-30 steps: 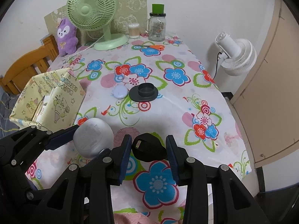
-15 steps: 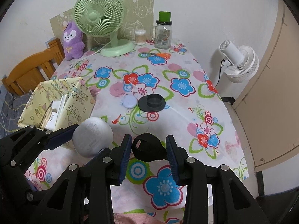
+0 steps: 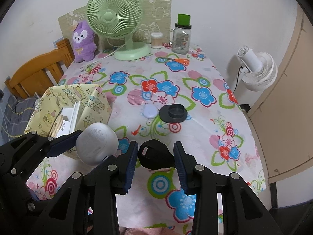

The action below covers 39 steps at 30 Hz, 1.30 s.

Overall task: Organize rigid objects
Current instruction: 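Lift the key and the white case and carry them toward the yellow box, then lower the key and the white case over the yellow box with both grippers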

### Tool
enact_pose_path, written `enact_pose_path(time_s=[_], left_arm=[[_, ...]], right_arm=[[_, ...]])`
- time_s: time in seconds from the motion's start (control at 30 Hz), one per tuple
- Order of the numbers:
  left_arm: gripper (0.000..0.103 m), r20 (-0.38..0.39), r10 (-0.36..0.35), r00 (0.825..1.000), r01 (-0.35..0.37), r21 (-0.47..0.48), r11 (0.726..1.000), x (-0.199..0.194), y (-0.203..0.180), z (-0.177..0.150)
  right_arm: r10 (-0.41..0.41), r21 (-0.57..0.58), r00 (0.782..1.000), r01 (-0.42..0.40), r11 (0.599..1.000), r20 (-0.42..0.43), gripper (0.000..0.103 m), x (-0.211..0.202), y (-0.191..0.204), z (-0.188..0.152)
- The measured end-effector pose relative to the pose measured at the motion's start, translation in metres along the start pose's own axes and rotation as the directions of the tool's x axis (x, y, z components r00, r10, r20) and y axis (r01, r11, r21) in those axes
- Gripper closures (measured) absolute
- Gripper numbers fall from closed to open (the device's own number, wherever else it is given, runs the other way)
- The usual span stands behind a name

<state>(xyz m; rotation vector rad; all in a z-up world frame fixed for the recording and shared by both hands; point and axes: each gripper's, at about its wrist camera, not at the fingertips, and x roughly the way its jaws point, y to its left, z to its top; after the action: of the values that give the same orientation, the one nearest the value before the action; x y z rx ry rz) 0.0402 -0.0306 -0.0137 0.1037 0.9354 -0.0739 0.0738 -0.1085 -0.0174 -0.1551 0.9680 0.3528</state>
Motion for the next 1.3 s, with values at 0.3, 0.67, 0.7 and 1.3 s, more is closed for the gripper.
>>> enact_pose_path(time_s=[0.3, 0.67, 0.7, 1.3], left_arm=[[0.053, -0.006, 0.013, 1.000, -0.013, -0.019, 1.000, 0.002, 0.024, 0.001], [0.053, -0.024, 0.026, 0.999, -0.028, -0.054, 0.998, 0.008, 0.054, 0.000], [0.053, -0.025, 0.028, 0.999, -0.029, -0.057, 0.998, 0.008, 0.056, -0.001], [0.053, -0.061, 0.053, 0.997, -0.061, -0.133, 0.989, 0.020, 0.115, -0.008]], right_arm=[[0.014, -0.017, 1.000, -0.014, 1.000, -0.005, 0.062, 0.007, 0.021, 0.012], [0.030, -0.044, 0.999, -0.031, 0.999, -0.024, 0.062, 0.021, 0.049, 0.026], [0.031, -0.047, 0.999, -0.032, 0.998, -0.026, 0.062, 0.022, 0.051, 0.027], [0.063, -0.109, 0.995, -0.071, 0.991, -0.071, 0.062, 0.050, 0.104, 0.050]])
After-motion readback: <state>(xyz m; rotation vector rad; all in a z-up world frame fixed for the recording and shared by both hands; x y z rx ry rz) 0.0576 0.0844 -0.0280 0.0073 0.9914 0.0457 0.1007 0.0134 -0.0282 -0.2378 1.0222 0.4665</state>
